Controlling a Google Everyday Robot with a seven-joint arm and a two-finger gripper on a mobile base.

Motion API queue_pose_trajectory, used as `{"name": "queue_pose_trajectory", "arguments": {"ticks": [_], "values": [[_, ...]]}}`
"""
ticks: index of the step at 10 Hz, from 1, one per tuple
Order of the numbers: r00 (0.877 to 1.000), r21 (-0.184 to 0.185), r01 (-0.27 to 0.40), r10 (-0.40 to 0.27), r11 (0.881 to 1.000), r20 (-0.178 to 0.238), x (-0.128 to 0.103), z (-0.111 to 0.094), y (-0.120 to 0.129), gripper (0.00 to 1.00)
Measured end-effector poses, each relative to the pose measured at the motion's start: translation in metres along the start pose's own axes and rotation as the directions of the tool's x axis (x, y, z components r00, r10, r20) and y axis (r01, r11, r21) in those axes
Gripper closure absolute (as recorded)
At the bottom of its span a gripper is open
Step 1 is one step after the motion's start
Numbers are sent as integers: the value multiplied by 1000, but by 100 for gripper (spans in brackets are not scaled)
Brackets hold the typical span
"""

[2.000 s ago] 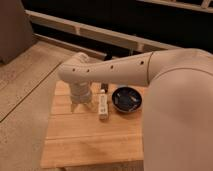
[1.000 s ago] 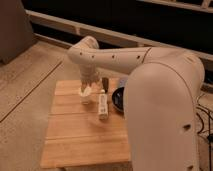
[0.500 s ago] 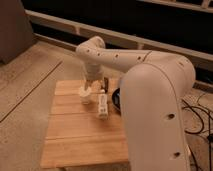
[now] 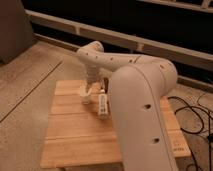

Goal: Pick up the ceramic cup

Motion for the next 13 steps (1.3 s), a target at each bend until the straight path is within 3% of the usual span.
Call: {"name": "queue_pose_trajectory", "arguments": {"ticks": [3, 9, 13], "values": [[999, -24, 32, -32, 999, 0, -9, 10, 9, 35], [998, -61, 24, -28, 998, -62, -7, 39, 8, 35], [996, -73, 21, -27, 997, -81, -15, 55, 8, 38]]}}
